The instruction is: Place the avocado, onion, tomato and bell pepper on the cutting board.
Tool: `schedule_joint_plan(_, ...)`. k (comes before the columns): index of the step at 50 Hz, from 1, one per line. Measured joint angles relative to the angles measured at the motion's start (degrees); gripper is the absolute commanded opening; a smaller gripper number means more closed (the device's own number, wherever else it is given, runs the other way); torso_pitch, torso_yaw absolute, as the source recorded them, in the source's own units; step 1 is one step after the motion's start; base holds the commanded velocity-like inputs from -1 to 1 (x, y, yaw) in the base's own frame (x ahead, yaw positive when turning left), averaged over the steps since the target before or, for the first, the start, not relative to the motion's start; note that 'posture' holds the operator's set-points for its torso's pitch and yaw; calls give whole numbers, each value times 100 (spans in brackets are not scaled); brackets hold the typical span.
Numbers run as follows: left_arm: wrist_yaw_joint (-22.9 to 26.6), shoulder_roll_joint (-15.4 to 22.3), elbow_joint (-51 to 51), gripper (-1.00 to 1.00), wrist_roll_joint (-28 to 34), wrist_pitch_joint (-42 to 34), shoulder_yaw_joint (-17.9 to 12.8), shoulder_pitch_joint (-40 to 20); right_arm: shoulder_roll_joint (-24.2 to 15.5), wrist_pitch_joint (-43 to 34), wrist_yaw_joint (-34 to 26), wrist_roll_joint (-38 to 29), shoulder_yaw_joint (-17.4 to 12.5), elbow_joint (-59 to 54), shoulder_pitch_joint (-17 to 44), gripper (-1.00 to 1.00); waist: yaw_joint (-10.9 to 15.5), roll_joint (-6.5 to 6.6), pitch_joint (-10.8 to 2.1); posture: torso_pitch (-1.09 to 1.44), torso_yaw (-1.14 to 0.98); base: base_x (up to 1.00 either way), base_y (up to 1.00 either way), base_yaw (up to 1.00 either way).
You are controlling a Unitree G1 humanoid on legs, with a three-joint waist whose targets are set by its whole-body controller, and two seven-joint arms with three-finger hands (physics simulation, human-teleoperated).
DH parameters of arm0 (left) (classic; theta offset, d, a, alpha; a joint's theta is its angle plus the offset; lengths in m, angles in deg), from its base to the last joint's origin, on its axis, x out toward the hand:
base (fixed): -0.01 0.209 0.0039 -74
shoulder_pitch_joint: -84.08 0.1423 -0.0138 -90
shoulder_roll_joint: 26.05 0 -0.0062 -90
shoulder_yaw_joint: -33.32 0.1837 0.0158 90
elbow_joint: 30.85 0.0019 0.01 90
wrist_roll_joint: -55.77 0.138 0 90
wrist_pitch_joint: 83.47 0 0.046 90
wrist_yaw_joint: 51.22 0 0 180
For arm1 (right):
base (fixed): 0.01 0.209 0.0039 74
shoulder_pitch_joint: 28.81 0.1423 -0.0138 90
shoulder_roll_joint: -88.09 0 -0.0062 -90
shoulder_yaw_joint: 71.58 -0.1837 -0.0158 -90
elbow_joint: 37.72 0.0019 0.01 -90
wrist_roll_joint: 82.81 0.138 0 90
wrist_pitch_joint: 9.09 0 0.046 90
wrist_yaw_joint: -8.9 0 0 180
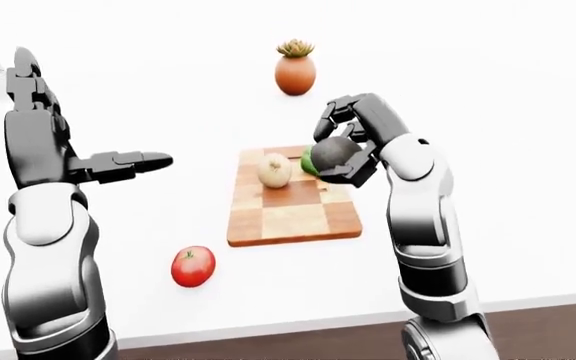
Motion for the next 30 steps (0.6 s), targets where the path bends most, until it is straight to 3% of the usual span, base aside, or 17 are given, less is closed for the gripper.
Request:
schedule_joint_plan(14, 30, -35, -31, 100, 27, 32, -17, 74, 83, 446, 581, 349, -11, -637, -125, -100, 35, 0, -44, -25, 0, 0, 0, 0)
schedule_joint_plan(30, 55, -46, 1, 100, 70, 66, -17, 98, 141, 308, 465, 263, 66, -203, -635, -100, 63, -29, -76, -25, 0, 0, 0, 0)
